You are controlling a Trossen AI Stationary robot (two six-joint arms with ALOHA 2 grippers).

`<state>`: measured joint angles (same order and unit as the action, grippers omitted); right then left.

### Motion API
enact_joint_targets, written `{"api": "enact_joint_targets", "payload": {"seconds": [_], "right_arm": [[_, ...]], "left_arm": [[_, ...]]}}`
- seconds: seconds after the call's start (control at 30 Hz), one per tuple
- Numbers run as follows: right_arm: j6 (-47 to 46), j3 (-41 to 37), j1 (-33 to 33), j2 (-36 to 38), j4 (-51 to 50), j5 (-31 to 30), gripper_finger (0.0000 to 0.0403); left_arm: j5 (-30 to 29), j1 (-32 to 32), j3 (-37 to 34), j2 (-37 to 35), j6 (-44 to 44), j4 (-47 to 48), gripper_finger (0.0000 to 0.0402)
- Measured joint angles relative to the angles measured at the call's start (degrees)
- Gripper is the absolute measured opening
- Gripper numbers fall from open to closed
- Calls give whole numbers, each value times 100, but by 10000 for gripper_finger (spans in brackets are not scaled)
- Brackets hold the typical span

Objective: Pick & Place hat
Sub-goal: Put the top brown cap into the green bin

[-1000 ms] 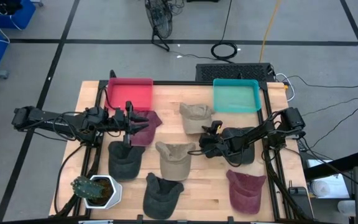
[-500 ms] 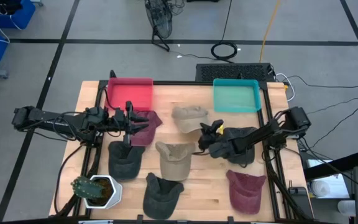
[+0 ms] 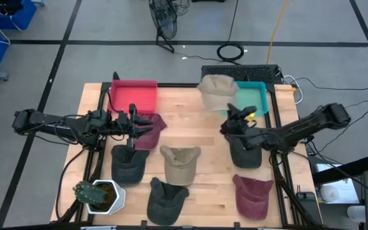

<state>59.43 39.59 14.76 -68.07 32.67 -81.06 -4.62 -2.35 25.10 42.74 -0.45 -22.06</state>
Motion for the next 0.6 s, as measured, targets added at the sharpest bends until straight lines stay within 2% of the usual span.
{"api": "enact_joint_targets", "payload": {"seconds": [0.2, 0.4, 0.6], "right_arm": [[-461, -460, -20, 920, -967, -250, 5], [-881, -1402, -120, 1473, -1036, -451, 5], [-1325, -2041, -535, 1891, -1028, -462, 5]], "left_arm": [[0, 0, -1, 0, -25, -1, 90], [0, 2, -2, 0, -28, -2, 90], [-17, 0, -2, 0, 2, -4, 90]]}}
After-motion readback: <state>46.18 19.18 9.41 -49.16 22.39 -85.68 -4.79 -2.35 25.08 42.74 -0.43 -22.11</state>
